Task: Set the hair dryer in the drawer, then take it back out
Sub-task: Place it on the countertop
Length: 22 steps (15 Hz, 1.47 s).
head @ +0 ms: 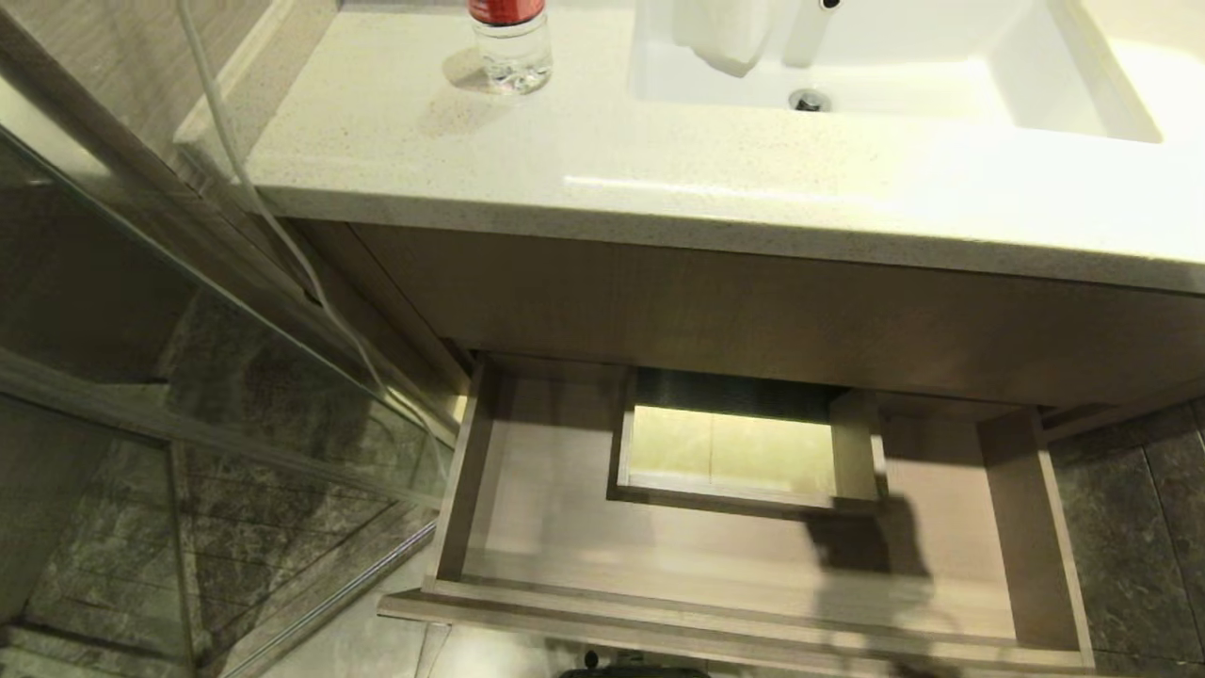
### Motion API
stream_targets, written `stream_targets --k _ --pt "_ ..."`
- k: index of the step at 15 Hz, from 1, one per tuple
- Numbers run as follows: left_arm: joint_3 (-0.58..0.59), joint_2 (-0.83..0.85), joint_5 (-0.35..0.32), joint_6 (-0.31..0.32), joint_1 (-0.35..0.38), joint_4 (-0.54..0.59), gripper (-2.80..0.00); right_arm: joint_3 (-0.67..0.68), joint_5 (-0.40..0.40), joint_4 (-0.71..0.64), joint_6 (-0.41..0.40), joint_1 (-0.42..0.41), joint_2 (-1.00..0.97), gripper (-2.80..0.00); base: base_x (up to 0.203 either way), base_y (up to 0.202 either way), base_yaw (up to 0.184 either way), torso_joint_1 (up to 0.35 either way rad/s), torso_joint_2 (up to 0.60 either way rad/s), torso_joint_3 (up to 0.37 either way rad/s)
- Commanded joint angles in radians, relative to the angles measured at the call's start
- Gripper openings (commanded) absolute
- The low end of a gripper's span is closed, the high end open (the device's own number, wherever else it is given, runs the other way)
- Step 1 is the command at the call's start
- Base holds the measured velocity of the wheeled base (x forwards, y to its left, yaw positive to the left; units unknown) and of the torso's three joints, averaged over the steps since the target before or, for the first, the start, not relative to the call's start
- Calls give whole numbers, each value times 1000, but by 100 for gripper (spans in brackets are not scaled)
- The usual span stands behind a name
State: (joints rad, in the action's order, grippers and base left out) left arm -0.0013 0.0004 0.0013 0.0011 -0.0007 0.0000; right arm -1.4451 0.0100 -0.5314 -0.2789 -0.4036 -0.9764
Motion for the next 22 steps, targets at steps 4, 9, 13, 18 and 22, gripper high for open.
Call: stream_targets --k 4,9,13,18,22 --pt "0 0 0 0 -1 0 -280 0 2 25 -5 0 -7 -280 0 0 0 304 -42 261" --pt "0 0 0 0 1 0 -280 -14 -2 81 -14 0 -46 -280 0 0 0 303 -83 213" --pt "0 0 0 0 1 0 -280 -113 -15 124 -25 -1 -148 -280 0 0 0 40 -12 27" --pt "1 0 0 0 0 0 -280 -225 -28 99 -36 -4 -286 -280 0 0 0 0 0 0" --pt "0 0 0 0 1 0 -280 -317 -74 101 -32 -6 -366 -280 0 0 0 0 0 0"
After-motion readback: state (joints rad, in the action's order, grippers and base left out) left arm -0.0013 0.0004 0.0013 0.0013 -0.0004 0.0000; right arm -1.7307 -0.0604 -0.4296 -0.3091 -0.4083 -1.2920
